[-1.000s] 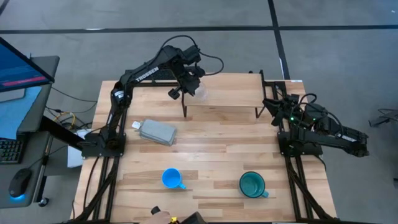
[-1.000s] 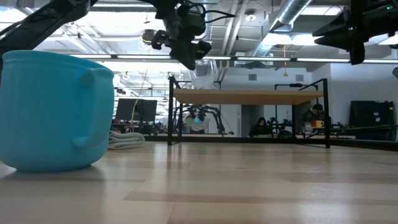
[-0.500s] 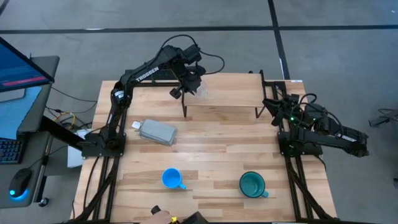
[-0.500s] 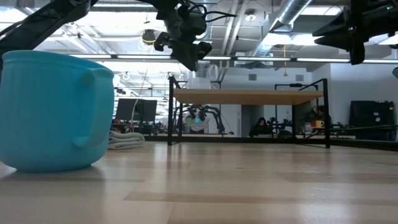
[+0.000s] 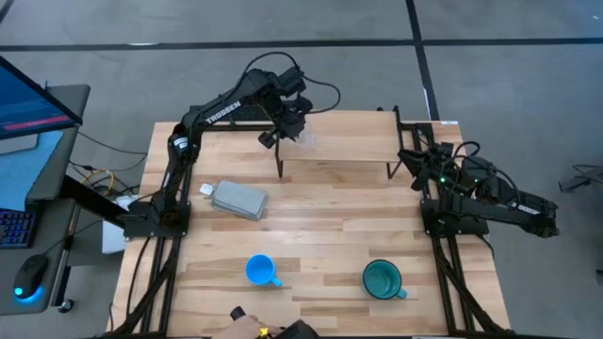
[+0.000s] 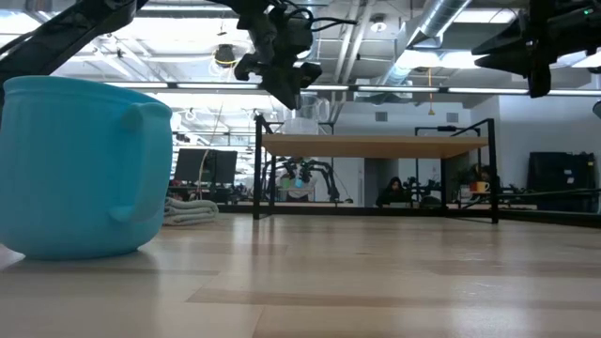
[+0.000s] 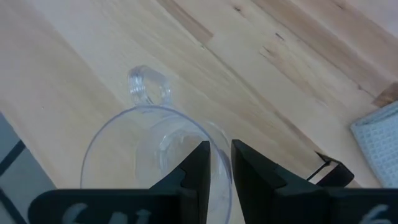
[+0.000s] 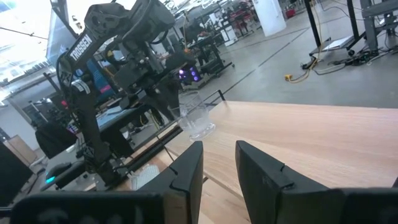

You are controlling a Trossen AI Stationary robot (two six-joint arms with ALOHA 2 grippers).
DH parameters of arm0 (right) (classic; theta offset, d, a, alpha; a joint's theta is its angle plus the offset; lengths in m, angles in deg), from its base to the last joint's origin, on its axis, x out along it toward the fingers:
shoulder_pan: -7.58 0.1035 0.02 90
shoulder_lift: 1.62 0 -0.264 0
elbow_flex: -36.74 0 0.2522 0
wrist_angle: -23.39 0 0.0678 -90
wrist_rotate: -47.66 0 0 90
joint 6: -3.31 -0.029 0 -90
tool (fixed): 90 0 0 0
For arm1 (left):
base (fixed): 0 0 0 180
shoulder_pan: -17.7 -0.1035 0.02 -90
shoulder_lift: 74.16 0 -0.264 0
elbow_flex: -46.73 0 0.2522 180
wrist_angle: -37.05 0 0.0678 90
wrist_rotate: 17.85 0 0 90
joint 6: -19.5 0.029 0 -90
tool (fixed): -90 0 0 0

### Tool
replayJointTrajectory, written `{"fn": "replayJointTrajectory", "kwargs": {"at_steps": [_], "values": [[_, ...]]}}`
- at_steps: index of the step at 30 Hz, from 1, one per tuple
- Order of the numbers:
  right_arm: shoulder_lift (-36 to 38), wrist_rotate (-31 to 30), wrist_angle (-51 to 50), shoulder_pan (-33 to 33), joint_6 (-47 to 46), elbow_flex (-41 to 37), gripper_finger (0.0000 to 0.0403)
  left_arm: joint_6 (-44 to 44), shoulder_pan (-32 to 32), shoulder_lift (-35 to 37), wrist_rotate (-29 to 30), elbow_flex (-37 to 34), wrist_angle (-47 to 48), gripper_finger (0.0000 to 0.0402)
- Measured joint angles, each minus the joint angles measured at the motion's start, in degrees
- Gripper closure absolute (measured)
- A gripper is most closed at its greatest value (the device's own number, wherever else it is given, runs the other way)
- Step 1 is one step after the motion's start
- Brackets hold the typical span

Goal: Stack small to large cups/mugs on shelf
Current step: Put the transparent mug on the shelf

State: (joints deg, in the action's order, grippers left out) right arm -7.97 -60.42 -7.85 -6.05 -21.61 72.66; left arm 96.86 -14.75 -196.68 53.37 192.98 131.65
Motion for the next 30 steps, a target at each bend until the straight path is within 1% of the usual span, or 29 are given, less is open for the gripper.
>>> {"fn": "replayJointTrajectory", "kwargs": {"at_steps": [10, 15, 18, 21, 25, 30], "values": [[0.00, 0.00, 0.00, -0.02, 1.24, 0.01, 0.0284, -1.86, 0.04, 0.07, -0.01, 0.11, -0.94, 0.0344], [-0.01, 0.00, 0.00, 0.00, 1.46, 0.02, 0.0284, -2.89, 0.04, 0.11, -0.18, 2.42, -0.81, 0.0344], [0.00, 0.00, -0.02, -0.02, 1.51, 0.02, 0.0284, -3.94, 0.04, 0.78, -0.27, 2.43, -1.83, 0.0344], [-0.01, 0.00, -0.02, -0.02, 1.57, 0.02, 0.0284, -5.86, 0.04, 1.07, 0.50, 2.46, -1.64, 0.0344], [-0.01, 0.00, -0.02, -0.01, 1.56, 0.02, 0.0284, -6.08, 0.04, 1.05, 2.61, 2.41, -0.07, 0.0344], [0.00, 0.00, -0.02, 0.00, 1.55, 0.01, 0.0284, -6.57, -0.04, 1.13, 2.80, 2.43, 0.47, 0.0344]]}}
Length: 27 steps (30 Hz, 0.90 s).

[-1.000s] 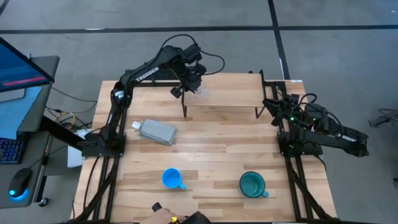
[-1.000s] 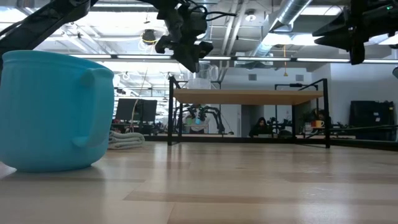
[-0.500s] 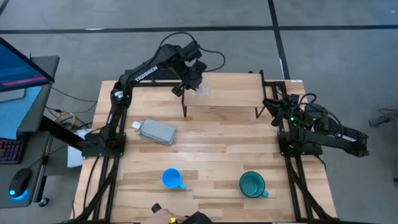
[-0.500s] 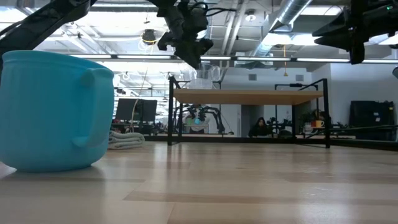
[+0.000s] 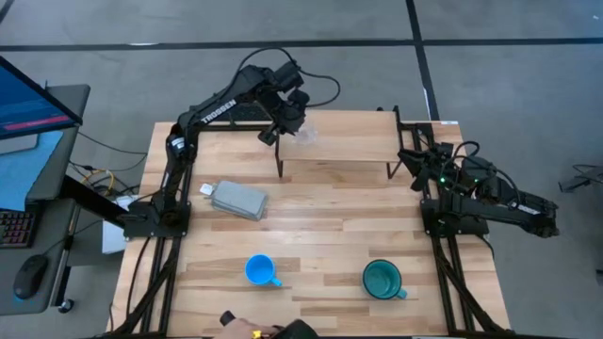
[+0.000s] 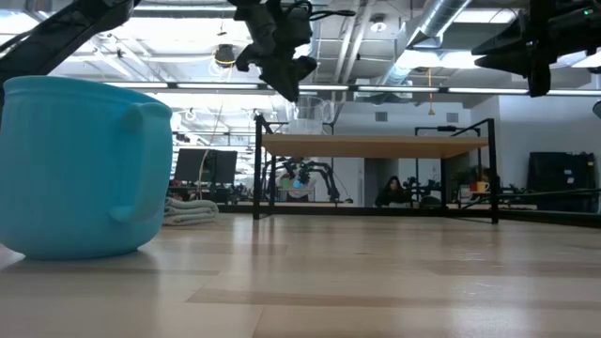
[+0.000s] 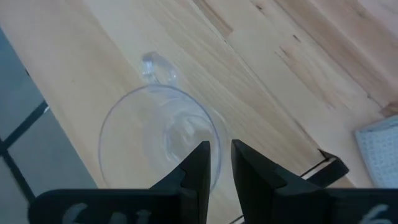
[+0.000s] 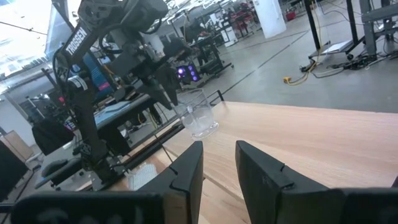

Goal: Stack small to large cups/mugs on shelf
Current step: Put the transparent mug on the shelf

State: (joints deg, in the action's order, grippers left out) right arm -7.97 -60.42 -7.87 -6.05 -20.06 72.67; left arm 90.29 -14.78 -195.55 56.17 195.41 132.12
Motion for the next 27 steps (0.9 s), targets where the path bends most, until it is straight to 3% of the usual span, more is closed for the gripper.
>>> {"fn": "replayJointTrajectory", "kwargs": {"at_steps": [6, 18, 27], "values": [[0.00, 0.00, 0.00, -0.01, -0.02, -0.02, 0.0284, -5.16, -1.41, 1.91, -2.41, 0.03, 0.03, 0.0344], [-0.01, 0.00, -0.01, -0.01, -0.06, -0.02, 0.0284, -23.72, -9.27, 10.31, -23.95, 0.09, -8.69, 0.0344], [-0.02, -0.04, 0.00, -0.02, -0.09, -0.02, 0.0284, -27.73, -13.90, 10.68, -53.36, -0.48, -6.43, 0.0344]]}}
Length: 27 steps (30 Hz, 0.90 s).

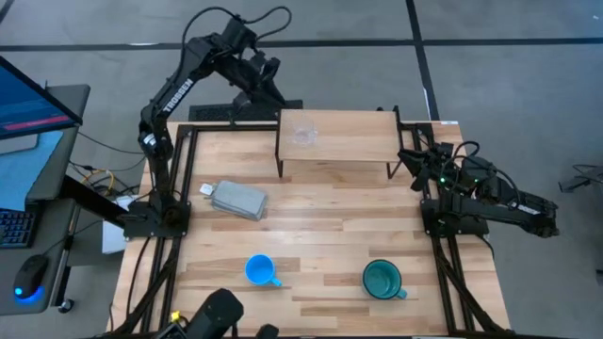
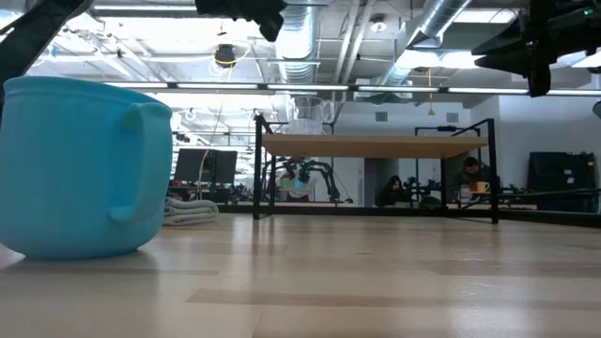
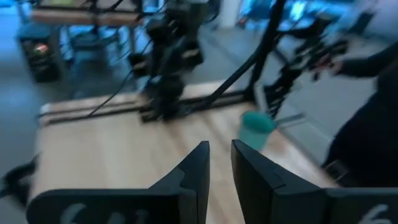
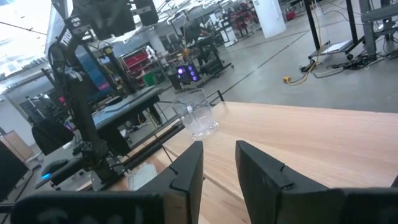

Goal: Stack small to large cups/mugs on shelf
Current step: Put the transparent mug on the shelf

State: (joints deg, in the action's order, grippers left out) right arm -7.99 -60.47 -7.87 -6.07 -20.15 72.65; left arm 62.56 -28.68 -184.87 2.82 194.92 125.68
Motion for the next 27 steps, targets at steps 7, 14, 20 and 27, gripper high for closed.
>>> {"fn": "replayJointTrajectory", "kwargs": {"at_steps": [7, 14, 20, 27], "values": [[0.02, 0.02, 0.00, 0.02, -0.07, 0.00, 0.0284, -1.35, 0.19, 0.00, -4.90, -0.02, 0.72, 0.0345], [0.00, 0.02, 0.00, 0.01, -0.07, 0.00, 0.0284, -0.06, -0.18, 0.14, 1.22, -0.07, 3.31, 0.0345], [0.01, 0.02, 0.00, 0.00, -0.07, 0.00, 0.0284, 4.62, -0.38, 0.35, 1.24, -0.07, 13.12, 0.0369], [0.01, 0.00, 0.00, 0.00, -0.04, 0.00, 0.0284, 9.35, 2.16, 1.68, -4.33, -0.54, 13.36, 0.0400]]}}
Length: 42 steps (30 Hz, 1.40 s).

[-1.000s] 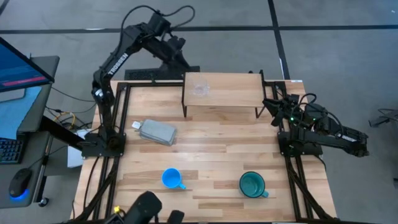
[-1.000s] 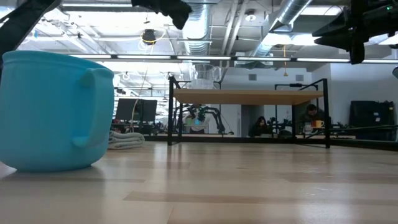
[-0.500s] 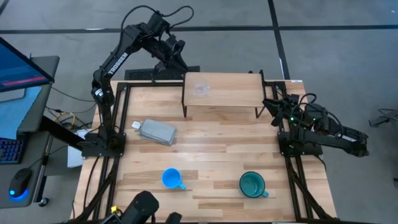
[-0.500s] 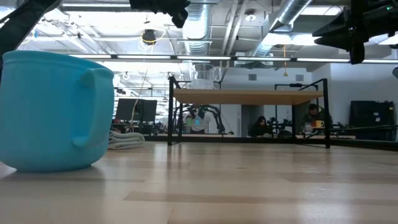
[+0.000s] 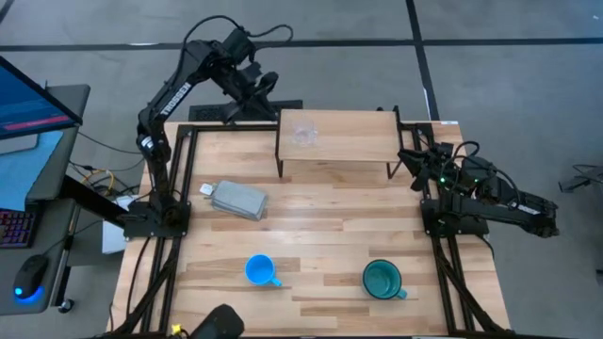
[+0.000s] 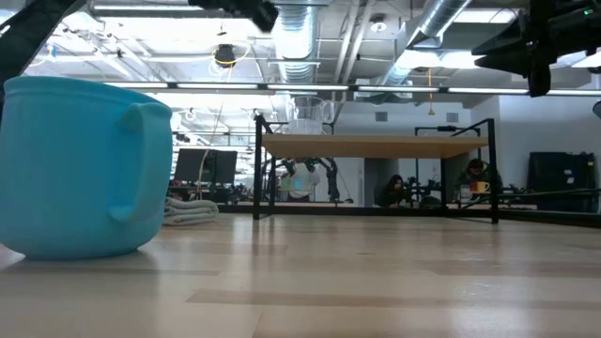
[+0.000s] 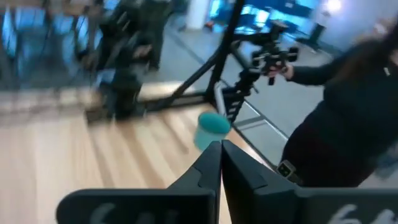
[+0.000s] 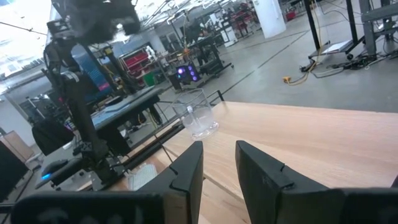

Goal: Stack small to large cups/mugs on shelf
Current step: Put the transparent mug on the shelf

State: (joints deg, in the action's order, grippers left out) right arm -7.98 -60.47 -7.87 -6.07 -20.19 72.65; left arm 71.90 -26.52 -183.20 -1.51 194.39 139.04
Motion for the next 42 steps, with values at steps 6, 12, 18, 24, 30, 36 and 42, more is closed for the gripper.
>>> {"fn": "replayJointTrajectory", "kwargs": {"at_steps": [6, 12, 18, 24, 30, 36, 42], "values": [[-0.01, -0.22, 0.02, 0.02, 0.87, 0.00, 0.0284, -9.42, 2.05, -0.37, 12.36, 0.01, -9.74, 0.0401], [0.00, -0.12, 0.02, 0.00, 0.98, 0.00, 0.0284, -23.71, 5.00, 0.05, 32.68, -0.05, -21.28, 0.0401], [-0.01, 0.02, 0.02, 0.00, 1.03, 0.00, 0.0284, -28.00, 5.80, 2.60, 36.46, -0.42, -22.63, 0.0401], [-0.01, 0.02, -0.04, 0.01, 1.49, 0.00, 0.0284, -35.18, 5.77, 10.65, 41.17, -14.04, -34.49, 0.0401], [-0.01, 0.04, -0.09, 0.02, 1.55, 0.00, 0.0284, -42.60, 5.81, 27.52, 45.58, -42.17, -59.34, 0.0401], [0.01, 0.04, -0.02, 0.00, 1.53, 0.00, 0.0284, -48.43, 6.24, 41.59, 49.77, -63.58, -75.39, 0.0402], [-1.83, 0.25, 0.63, 0.13, 1.18, 0.00, 0.0284, -52.98, 7.93, 50.18, 58.03, -77.19, -83.98, 0.0401]]}}
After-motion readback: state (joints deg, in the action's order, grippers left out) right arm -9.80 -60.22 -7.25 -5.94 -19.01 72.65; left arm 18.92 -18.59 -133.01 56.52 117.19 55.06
